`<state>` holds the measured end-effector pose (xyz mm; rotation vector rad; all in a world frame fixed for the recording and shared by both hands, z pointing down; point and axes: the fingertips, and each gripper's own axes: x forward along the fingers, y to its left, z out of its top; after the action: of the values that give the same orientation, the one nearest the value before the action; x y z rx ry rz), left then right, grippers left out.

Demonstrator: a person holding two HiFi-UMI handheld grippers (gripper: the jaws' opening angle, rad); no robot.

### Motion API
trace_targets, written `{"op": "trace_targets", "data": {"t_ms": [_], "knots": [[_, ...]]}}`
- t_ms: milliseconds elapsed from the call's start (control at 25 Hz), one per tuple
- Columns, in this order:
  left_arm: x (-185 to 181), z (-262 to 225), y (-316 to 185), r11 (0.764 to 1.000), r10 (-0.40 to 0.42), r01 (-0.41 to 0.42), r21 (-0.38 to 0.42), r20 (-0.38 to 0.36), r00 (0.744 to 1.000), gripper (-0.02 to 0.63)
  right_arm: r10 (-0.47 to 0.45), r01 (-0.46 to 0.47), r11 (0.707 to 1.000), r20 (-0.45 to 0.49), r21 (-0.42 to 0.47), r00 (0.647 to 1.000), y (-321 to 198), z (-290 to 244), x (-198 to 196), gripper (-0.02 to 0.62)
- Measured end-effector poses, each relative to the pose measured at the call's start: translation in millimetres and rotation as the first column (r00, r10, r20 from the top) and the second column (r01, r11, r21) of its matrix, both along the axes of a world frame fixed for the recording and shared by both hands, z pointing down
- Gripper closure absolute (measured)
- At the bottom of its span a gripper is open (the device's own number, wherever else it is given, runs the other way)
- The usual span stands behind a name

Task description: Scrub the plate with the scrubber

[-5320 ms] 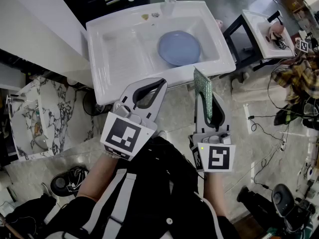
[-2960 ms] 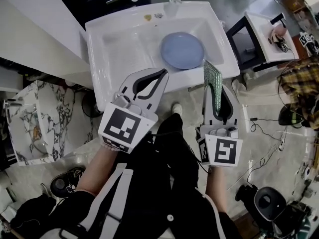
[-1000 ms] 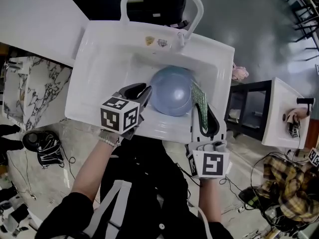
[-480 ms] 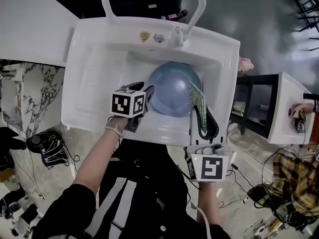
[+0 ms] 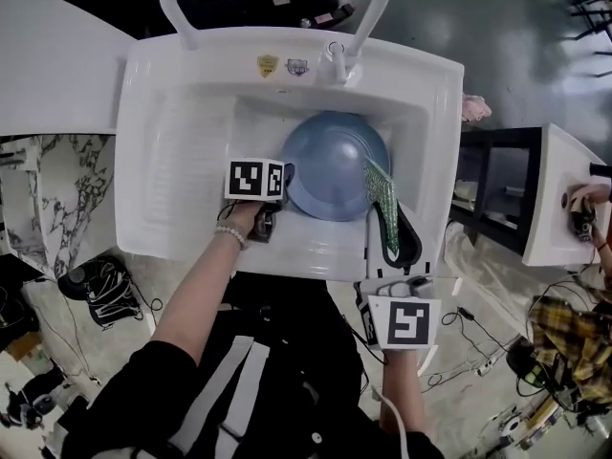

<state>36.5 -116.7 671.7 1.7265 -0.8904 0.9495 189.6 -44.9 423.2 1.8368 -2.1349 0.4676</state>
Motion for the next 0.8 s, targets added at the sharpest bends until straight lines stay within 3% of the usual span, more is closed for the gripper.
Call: {"op": "trace_targets", "data": {"t_ms": [320,440,520,600,800], "knots": [[2,24,8,0.993,-0.039,0.035,-0.115,-0.03,0.999,0.433,0.022,-0.022,1.0,0.003,-0.019,1.0,2,5,-5,0.5],[3,25,12,0.993,0.007,-0.009,-0.116,-0.016,1.0,0.436,0.033,-0.033,0.999,0.006,-0.024,0.999,5,5,-5,0.5],[5,25,14,0.993,0.04,-0.04,-0.114,-0.001,0.999,0.522,0.036,-0.035,0.999,0.003,-0.022,0.999,5,6,-6,0.5],[6,23,14,0.993,0.041,-0.04,-0.11,0.003,0.999,0.551,0.036,-0.036,0.999,-0.002,-0.013,0.999,5,5,-7,0.5],[6,5,0,0.987,-0.115,0.103,-0.123,-0.093,0.989,0.584,0.049,-0.049,0.999,-0.013,0.005,0.999,9,-5,-6,0.5]]}}
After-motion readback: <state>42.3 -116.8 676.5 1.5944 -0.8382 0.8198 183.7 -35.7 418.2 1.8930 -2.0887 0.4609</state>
